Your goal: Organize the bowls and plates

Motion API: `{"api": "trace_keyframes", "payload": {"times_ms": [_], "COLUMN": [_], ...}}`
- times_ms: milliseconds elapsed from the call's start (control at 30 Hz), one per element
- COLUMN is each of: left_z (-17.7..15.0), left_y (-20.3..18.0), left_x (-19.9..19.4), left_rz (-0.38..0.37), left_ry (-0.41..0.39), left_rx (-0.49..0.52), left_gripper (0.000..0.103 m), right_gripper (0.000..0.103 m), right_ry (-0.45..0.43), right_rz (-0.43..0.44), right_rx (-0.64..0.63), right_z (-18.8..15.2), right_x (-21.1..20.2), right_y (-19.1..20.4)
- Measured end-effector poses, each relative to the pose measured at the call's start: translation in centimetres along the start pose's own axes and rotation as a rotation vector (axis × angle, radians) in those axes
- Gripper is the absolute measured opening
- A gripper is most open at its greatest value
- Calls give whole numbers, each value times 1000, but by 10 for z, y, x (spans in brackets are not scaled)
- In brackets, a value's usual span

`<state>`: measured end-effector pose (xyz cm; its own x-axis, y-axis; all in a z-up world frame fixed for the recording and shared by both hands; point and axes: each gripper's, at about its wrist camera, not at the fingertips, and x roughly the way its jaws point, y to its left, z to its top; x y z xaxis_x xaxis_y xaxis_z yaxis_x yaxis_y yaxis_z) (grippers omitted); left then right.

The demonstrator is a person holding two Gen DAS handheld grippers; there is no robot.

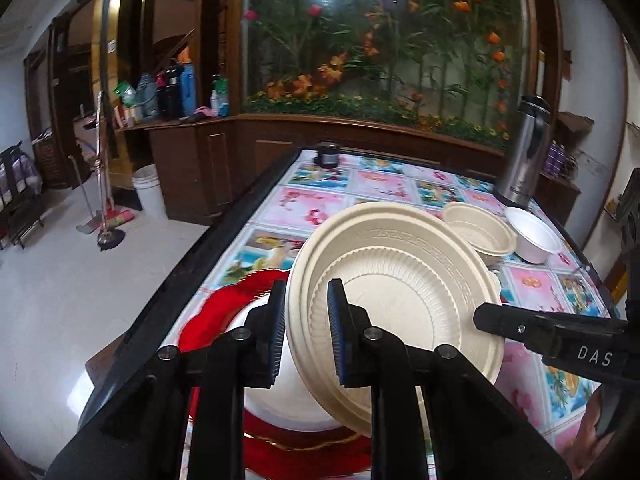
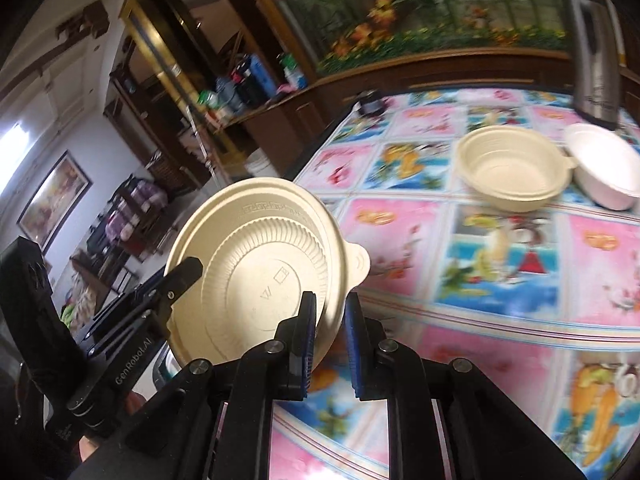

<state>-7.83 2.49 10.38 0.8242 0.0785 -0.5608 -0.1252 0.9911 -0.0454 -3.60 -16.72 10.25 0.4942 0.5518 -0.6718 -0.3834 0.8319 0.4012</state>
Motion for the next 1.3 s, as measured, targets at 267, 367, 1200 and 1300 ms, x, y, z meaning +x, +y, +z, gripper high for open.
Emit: {"api": "trace_keyframes", "payload": {"times_ms": [267, 367, 1200, 1300], "left_z": [-11, -13, -17, -13], "left_y": [34, 40, 54, 52], "left_x": [19, 28, 32, 21], "left_rz": [37, 43, 69, 91], "left_ry": [48, 66, 113, 65], "left_rx": [-75, -89, -135, -127], "left_gripper": [16, 16, 32, 44], "right_gripper": [14, 15, 27, 27], "right_ry": [84, 105, 97, 70], "right_rz": [9, 4, 37, 41], "right_rx": [-9, -15, -1, 19], "right_z": [2, 1, -2, -1], "right_x": [44, 54, 49, 36], "right_y": [22, 27, 17, 6]}}
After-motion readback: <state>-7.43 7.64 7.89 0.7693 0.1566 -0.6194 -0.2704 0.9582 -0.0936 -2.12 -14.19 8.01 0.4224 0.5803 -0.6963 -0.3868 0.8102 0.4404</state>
